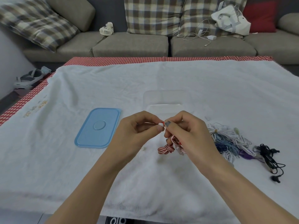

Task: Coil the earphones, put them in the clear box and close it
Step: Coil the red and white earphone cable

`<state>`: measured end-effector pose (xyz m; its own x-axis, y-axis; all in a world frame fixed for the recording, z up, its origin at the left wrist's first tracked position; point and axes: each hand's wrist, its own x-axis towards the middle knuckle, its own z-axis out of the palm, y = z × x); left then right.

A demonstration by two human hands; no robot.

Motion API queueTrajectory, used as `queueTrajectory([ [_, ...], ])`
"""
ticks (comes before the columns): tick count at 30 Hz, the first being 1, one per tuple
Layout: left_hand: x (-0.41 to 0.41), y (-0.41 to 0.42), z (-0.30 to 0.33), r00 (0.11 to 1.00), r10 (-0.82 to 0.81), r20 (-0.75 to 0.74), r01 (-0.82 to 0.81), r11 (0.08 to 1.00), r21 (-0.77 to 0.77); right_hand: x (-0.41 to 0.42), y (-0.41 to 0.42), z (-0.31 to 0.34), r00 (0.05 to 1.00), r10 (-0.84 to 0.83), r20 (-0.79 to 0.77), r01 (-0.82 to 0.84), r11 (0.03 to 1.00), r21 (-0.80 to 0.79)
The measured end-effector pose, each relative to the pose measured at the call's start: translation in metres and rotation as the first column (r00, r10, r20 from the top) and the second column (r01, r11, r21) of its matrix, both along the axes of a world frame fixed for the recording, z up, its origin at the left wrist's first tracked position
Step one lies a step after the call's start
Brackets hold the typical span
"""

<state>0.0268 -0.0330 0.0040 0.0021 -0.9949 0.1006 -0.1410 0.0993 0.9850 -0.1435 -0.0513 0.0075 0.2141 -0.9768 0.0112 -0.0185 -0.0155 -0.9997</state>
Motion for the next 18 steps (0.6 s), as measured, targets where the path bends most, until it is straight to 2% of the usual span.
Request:
queueTrajectory([
  [4,0.001,0.000,0.000,0.998,-0.009,-0.057,0.011,0.999,0.042,-0.002,-0.001,0.003,0.999,0.036,-0.009,-0.036,0.999,-0.002],
  [11,0.002,-0.003,0.001,0.933,-0.062,-0.355,0.136,0.972,0.189,-0.003,0.000,0.007,0.997,0.043,0.059,-0.046,0.998,0.052],
  [18,0.000,-0.004,-0.002,0.929,-0.066,-0.364,0.134,0.977,0.164,0.006,0.006,0.005,0.981,-0.050,0.189,0.009,0.977,0.211],
])
